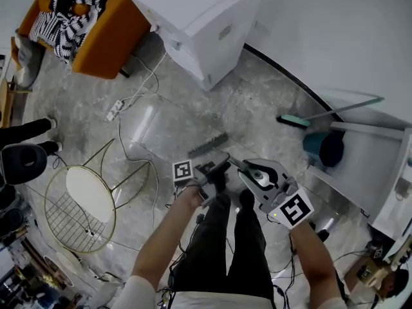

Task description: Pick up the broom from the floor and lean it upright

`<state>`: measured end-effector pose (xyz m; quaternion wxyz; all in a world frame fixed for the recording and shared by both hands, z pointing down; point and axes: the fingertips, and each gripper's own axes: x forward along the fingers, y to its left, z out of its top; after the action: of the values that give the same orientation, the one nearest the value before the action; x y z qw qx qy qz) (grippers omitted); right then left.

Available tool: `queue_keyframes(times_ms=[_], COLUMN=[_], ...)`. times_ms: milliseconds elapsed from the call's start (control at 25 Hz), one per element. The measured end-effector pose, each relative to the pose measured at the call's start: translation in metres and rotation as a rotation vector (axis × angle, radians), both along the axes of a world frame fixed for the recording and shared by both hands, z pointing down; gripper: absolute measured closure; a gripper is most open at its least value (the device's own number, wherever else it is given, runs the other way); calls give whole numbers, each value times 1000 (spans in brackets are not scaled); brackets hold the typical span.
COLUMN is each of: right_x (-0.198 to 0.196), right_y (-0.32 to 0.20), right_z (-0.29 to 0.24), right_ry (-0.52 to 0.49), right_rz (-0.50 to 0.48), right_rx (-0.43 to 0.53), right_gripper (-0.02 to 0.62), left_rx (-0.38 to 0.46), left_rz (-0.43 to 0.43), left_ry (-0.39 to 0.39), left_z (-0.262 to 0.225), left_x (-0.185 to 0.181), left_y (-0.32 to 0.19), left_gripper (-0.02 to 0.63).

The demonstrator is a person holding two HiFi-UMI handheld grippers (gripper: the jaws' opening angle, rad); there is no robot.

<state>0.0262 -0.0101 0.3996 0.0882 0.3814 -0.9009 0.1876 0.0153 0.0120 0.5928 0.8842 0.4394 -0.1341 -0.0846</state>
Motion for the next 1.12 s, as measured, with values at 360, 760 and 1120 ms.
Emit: queue_keyframes(times_ms=[360, 760, 1120], right_x=[34, 146, 223], right_y=[-26, -97, -174], right_z=[12, 19, 30], right_ry=[143, 206, 206], right_rz=[21, 137, 197], right_rx=[-7, 1, -41], right_gripper=[515, 515, 515], left_rx=[230, 609, 923], left_rz=[183, 322, 448], left_ry=[-70, -105, -233], left_z=[-22, -61, -70], left_x=[-12, 38, 127], left_y=[-10, -52, -107], left_gripper=[302, 522, 556])
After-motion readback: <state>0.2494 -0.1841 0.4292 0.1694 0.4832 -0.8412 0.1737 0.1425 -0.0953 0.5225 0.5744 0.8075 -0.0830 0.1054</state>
